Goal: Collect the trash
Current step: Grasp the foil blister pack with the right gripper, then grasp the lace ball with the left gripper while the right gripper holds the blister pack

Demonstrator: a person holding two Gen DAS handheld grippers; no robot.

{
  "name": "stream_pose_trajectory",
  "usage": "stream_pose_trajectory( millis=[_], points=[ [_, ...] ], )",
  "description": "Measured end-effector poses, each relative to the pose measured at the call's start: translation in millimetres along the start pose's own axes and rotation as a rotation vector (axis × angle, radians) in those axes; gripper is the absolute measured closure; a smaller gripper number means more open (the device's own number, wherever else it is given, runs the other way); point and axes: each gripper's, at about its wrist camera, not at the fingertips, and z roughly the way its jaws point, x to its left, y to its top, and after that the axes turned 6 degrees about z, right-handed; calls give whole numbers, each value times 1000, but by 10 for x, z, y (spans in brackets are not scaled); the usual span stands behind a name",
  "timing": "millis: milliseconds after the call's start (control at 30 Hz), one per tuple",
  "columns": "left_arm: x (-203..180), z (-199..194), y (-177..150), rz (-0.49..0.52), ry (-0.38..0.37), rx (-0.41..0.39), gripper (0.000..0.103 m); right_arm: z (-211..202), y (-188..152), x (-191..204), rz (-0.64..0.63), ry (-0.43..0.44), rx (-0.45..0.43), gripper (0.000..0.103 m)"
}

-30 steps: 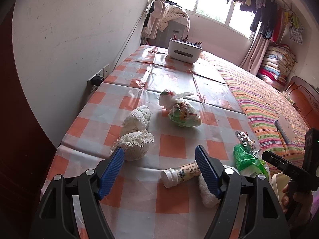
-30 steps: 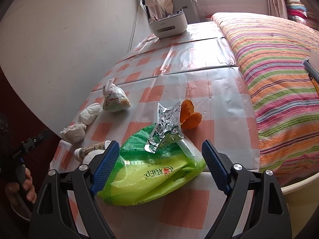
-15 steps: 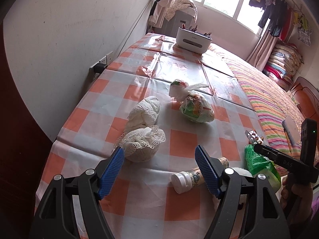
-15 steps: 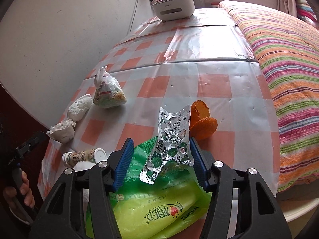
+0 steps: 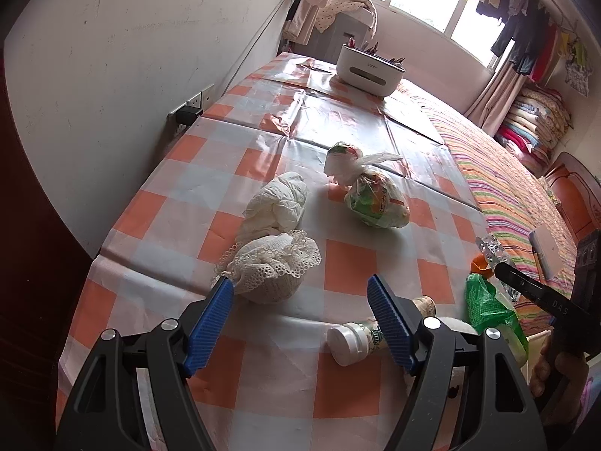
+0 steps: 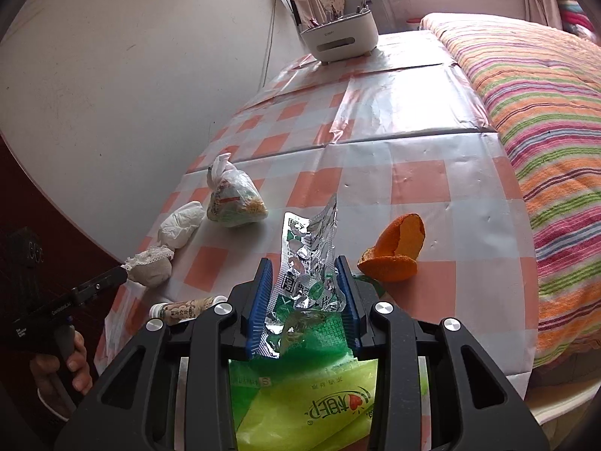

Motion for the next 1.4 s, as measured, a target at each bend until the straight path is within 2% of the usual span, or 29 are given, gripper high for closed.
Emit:
stream_pose_trajectory(
  millis=[167, 500, 767, 800, 833, 867, 1067, 1400],
  points=[
    [143, 8, 18, -75, -47, -2, 31, -227, -49, 98, 3, 77, -45, 70],
    [81, 319, 52, -32, 32, 60, 31, -407, -233, 207, -1, 156, -52, 70],
    [37, 404, 67, -16, 62, 26, 32, -553, -322, 210, -7, 177, -72, 70],
    [28, 401, 64, -14, 70, 21, 39, -572, -326, 201, -6, 176, -78, 70],
    [24, 403, 60, -12, 79, 21, 53, -590, -329, 188, -4, 173, -83, 70],
    [27, 407, 55, -13, 71, 23, 59, -606, -331, 172, -3, 174, -85, 70],
    [1, 350, 20, -20, 64, -4, 66, -715, -356, 113, 3, 165, -112, 70],
    [-207, 94, -50, 23, 79, -92, 68, -841, -429, 29, 2, 145, -142, 70]
  ],
)
